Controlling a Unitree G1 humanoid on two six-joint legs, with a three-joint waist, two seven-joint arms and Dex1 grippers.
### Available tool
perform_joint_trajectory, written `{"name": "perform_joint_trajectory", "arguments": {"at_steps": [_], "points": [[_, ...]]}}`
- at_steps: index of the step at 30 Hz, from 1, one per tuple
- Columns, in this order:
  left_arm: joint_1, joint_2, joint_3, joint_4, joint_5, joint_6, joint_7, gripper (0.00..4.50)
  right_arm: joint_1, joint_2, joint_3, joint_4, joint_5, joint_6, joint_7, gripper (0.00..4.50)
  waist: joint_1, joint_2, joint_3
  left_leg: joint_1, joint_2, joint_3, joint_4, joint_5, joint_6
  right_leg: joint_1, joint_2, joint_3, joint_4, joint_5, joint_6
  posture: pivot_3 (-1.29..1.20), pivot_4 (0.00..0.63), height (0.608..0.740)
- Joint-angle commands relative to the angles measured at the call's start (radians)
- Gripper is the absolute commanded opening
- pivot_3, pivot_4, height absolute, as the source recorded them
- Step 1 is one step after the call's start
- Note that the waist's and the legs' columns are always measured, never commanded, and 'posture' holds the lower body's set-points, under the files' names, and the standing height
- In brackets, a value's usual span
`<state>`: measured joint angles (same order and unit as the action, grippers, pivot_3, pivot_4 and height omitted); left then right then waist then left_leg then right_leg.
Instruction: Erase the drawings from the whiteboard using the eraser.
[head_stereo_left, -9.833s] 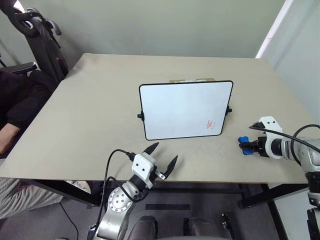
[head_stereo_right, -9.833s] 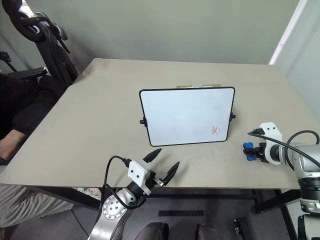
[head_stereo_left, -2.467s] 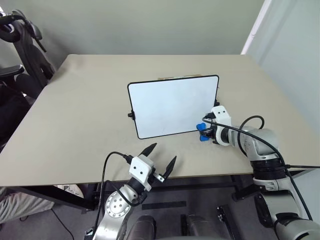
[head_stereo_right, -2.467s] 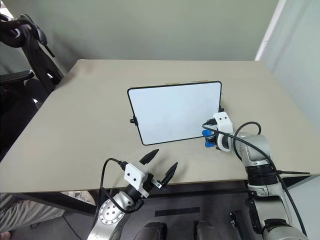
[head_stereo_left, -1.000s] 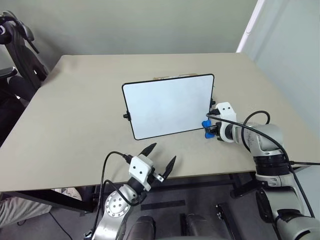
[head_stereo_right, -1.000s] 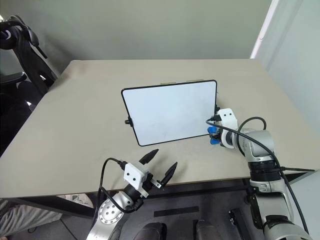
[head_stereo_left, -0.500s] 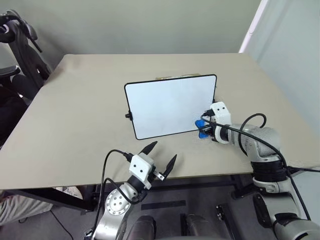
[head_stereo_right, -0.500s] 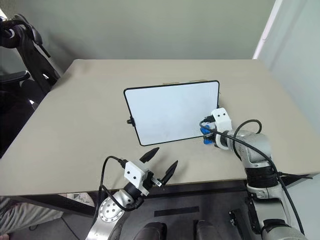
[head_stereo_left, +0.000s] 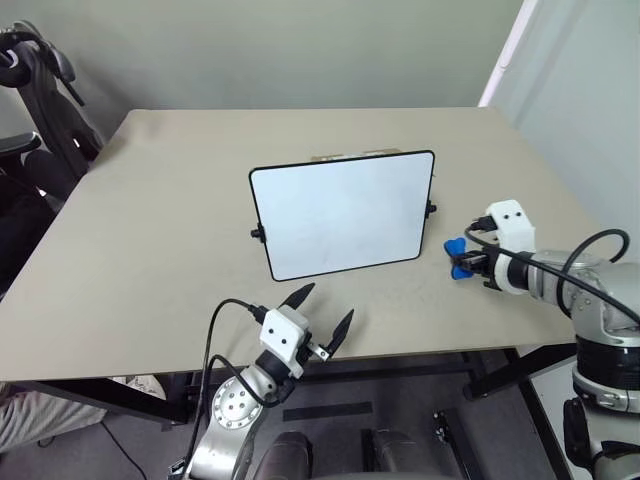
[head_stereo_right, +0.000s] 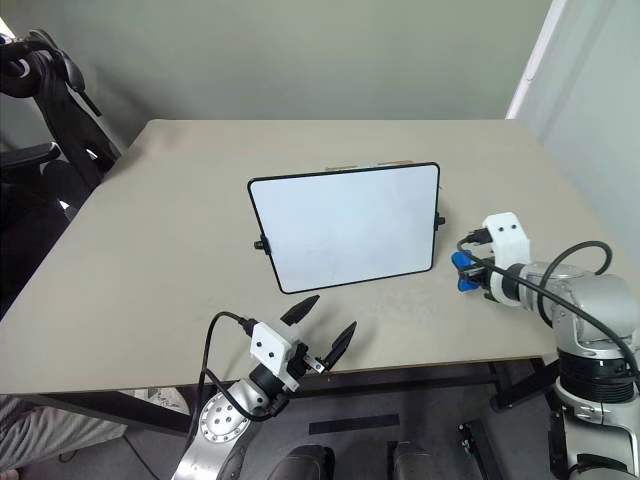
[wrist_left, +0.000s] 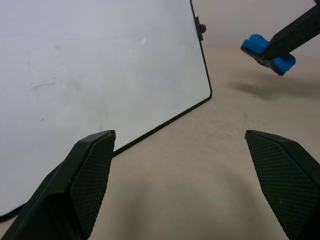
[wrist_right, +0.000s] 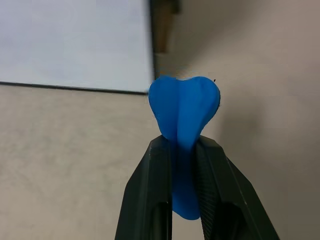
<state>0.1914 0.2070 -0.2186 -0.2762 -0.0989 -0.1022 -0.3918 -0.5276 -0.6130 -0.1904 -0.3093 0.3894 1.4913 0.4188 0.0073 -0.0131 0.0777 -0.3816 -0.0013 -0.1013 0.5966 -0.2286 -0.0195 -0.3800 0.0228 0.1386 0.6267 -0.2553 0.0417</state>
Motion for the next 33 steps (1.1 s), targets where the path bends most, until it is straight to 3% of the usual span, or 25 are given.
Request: {"name": "perform_joint_trajectory", "arguments": {"at_steps": [1,19,23,25,29,33], "points": [[-0.009,-0.006,-0.012,-0.014,0.004,-0.011,-0.003,4.50,0.002,-0.023,-0.047,0.053,-0.001,0.026,-0.004,0.52,0.000,0.000,0.000,0.000,0.000,0.000,0.000,0.000,0.000,0.000,0.000,0.000,0.000,0.000,0.000,0.00,0.150,0.730],[0.014,-0.003,-0.006,-0.033,0.010,-0.015,0.000,4.50,0.028,-0.056,0.007,0.158,-0.005,-0.027,-0.006,0.52,0.002,0.000,0.000,-0.001,0.000,0.000,0.000,0.001,0.001,0.000,0.000,0.000,0.000,0.000,0.002,0.00,0.150,0.730],[0.014,0.001,-0.005,-0.037,0.007,-0.013,-0.002,4.50,0.030,-0.059,-0.001,0.143,0.003,-0.022,-0.005,1.59,0.002,0.000,0.000,-0.001,0.000,0.000,0.000,0.001,0.001,0.000,0.000,0.000,0.000,0.000,0.002,0.00,0.150,0.730],[0.014,0.002,-0.005,-0.038,0.006,-0.012,-0.003,4.50,0.034,-0.060,-0.001,0.140,0.003,-0.023,-0.005,1.59,0.002,0.000,0.000,-0.001,0.000,0.000,0.000,0.001,0.001,0.000,0.000,0.000,0.000,0.000,0.002,0.00,0.150,0.730],[0.014,0.005,-0.003,-0.040,0.003,-0.011,-0.006,4.50,0.033,-0.064,-0.002,0.126,0.006,-0.025,-0.003,2.40,0.002,0.000,0.000,-0.001,0.000,0.000,0.000,0.001,0.001,0.000,0.000,0.000,0.000,0.000,0.002,0.00,0.150,0.730],[0.013,0.009,-0.001,-0.040,0.000,-0.010,-0.008,4.50,0.043,-0.106,0.000,0.072,0.015,-0.026,0.015,2.40,0.002,0.000,0.000,-0.001,0.000,0.000,0.000,0.001,0.001,0.000,0.000,0.000,0.000,0.000,0.002,0.00,0.150,0.730]]}}
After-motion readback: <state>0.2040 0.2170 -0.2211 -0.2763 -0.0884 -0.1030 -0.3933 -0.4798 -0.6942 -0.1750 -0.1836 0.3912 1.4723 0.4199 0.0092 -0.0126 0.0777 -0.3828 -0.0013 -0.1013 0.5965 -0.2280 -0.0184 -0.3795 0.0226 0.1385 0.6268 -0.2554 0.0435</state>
